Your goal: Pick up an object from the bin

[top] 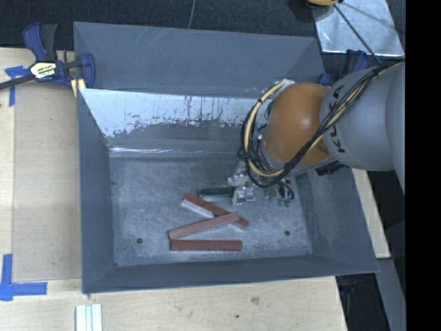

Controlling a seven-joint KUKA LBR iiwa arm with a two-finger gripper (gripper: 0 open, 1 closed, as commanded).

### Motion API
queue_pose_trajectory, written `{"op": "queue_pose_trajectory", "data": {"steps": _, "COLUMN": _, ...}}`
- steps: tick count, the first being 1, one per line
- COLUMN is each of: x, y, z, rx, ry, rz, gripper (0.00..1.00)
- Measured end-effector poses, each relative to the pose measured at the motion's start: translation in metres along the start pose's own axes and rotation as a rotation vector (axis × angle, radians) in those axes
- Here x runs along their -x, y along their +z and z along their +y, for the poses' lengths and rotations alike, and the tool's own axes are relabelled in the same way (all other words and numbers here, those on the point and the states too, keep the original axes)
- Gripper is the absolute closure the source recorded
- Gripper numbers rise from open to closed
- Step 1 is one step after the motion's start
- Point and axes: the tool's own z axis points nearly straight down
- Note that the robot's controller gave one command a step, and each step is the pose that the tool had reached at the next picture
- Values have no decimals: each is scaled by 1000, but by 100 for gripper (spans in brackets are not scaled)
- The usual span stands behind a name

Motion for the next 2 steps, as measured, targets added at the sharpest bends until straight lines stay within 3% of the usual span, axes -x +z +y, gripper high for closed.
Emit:
{"op": "queue_pose_trajectory", "data": {"steps": 1, "x": 0, "y": 0, "z": 0, "rx": 0, "ry": 0, "rz": 0, "gripper": 100}}
{"op": "queue_pose_trajectory", "data": {"steps": 2, "x": -15, "y": -162, "z": 14, "rx": 4, "ry": 8, "rz": 22, "gripper": 100}}
